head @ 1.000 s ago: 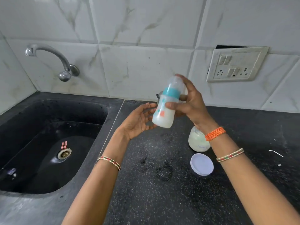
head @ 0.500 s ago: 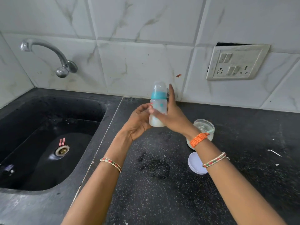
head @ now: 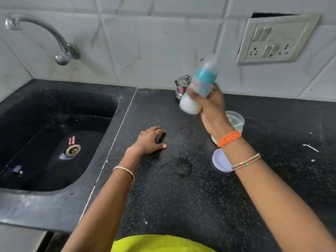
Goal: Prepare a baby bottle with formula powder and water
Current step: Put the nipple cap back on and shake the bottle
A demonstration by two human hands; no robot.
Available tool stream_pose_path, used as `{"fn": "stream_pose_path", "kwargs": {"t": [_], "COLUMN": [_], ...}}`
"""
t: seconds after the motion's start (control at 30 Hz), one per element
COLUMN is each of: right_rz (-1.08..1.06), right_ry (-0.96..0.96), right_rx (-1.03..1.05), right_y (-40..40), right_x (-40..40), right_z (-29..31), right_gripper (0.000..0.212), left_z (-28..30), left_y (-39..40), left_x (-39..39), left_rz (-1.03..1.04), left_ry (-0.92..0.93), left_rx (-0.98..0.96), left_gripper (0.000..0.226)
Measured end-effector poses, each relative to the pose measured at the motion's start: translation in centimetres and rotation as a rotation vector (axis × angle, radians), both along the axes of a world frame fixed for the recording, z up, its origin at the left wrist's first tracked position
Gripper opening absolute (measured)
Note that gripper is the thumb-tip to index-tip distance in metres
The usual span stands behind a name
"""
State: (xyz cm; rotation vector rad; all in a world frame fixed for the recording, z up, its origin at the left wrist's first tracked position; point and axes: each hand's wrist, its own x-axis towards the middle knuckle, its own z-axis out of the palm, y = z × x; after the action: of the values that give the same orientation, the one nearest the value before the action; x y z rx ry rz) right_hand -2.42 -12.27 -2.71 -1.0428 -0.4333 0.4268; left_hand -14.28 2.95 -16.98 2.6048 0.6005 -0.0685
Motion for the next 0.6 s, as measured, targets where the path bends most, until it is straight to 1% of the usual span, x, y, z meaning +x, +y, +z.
{"fn": "stream_pose_path", "kwargs": {"t": [0.07, 0.1, 0.13, 0.17, 0.2, 0.23, 0.27, 0.3, 0.33, 0.37, 0.43, 0.47, 0.5, 0.53, 0.57, 0.6], "right_rz": [-0.189, -0.208, -0.131, -0.016, 0.057, 0.064, -0.021, -0.143, -0.235, -0.231, -0.069, -0.073, -0.151, -0.267, -0.35, -0.389], "right_ry": [0.269, 0.358, 0.351, 0.287, 0.236, 0.216, 0.234, 0.277, 0.273, 0.232, 0.05, -0.033, -0.084, -0.063, -0.009, 0.005], "right_rx": [0.28, 0.345, 0.297, 0.185, 0.113, 0.096, 0.155, 0.269, 0.321, 0.319, 0.12, 0.056, 0.067, 0.152, 0.297, 0.392], "right_y": [0.3, 0.5, 0.7, 0.6, 0.6, 0.6, 0.8, 0.7, 0.9, 0.9, 0.3, -0.1, -0.2, -0.1, -0.3, 0.0], "right_x": [0.5, 0.4, -0.2, -0.9, -1.2, -1.6, -1.6, -1.5, -1.0, -1.2, -2.1, -2.4, -2.4, -2.0, -1.7, -1.2], "right_z": [1.3, 1.6, 1.6, 1.3, 0.7, 0.7, 1.2, 1.7, 1.6, 1.6, 0.8, 0.2, 0.2, 0.8, 1.6, 1.9], "right_gripper": [0.032, 0.025, 0.02, 0.019, 0.022, 0.028, 0.031, 0.031, 0.029, 0.028, 0.034, 0.042, 0.049, 0.054, 0.058, 0.059], "left_z": [0.3, 0.3, 0.3, 0.2, 0.2, 0.1, 0.0, -0.2, -0.4, -0.7, -0.9, -0.9, -0.9, -0.9, -0.9, -0.9], "left_y": [-0.1, -0.2, -0.2, -0.2, -0.2, -0.1, 0.0, -0.1, -0.2, -0.2, -0.3, -0.3, -0.3, -0.4, -0.5, -0.6], "left_x": [0.3, 0.3, 0.3, 0.2, 0.3, 0.3, 0.2, 0.1, 0.0, -0.2, -0.5, -0.6, -0.5, -0.6, -0.6, -0.6], "left_rz": [-0.007, -0.008, -0.008, -0.007, -0.004, -0.004, -0.002, 0.003, 0.011, 0.023, 0.034, 0.037, 0.039, 0.041, 0.045, 0.052], "left_ry": [0.01, 0.015, 0.019, 0.017, 0.008, 0.002, -0.002, -0.01, -0.021, -0.033, -0.052, -0.059, -0.065, -0.07, -0.075, -0.078], "left_rx": [0.016, 0.014, 0.011, 0.005, -0.003, -0.006, -0.008, -0.017, -0.035, -0.055, -0.085, -0.091, -0.094, -0.1, -0.11, -0.121], "left_gripper": [0.066, 0.066, 0.065, 0.065, 0.065, 0.065, 0.065, 0.065, 0.064, 0.063, 0.062, 0.062, 0.061, 0.061, 0.061, 0.06]}}
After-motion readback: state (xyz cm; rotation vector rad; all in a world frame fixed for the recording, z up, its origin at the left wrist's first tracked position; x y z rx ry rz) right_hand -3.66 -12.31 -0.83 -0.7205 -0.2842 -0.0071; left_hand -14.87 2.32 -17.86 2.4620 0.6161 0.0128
